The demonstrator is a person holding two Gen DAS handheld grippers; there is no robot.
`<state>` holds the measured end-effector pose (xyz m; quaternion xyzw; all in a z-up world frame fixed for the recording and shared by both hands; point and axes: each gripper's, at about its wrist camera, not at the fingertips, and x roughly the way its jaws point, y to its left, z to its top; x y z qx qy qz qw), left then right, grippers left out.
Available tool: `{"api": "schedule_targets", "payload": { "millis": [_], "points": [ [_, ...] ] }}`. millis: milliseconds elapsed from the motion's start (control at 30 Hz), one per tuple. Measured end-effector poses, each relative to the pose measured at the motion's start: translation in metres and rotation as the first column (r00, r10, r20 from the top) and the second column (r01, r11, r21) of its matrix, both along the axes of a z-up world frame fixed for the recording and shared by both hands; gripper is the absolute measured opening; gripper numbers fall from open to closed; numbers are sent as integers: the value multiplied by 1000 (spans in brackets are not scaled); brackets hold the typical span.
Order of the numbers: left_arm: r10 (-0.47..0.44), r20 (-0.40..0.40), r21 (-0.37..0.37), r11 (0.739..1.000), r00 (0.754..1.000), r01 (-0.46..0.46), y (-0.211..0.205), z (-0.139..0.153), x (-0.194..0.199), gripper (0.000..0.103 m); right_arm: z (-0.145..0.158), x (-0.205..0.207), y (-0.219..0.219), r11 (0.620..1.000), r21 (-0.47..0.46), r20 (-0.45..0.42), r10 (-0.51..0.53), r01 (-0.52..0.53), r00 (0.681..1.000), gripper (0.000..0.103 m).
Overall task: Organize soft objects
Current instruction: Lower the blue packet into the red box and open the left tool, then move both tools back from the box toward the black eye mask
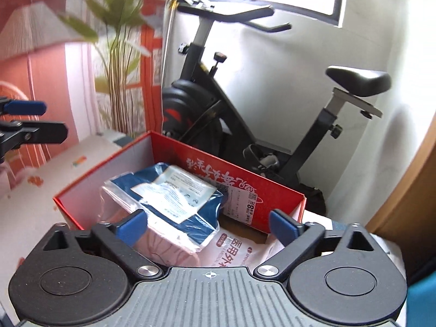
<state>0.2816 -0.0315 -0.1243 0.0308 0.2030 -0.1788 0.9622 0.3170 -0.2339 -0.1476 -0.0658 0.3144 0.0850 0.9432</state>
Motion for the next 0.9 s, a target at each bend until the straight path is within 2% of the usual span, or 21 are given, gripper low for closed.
{"api": "schedule_targets", "payload": {
  "millis": [33,400,567,900],
  "points": [
    [8,3,-7,1000,1000,-8,2,2,-4,103,2,-6,0,1000,13,11,-8,7,1000,103],
    [49,47,-36,998,998,-47,24,11,-62,103,18,-70,-3,994,93,125,-70,59,990,103],
    [49,30,-21,999,998,-48,32,-3,-89,103,17,-100,-5,989,128,155,-92,72,984,103],
    [74,-43,-77,994,996,-77,53,-48,-137,103,-3,-167,1,981,181,195,-102,66,975,103]
  ]
}}
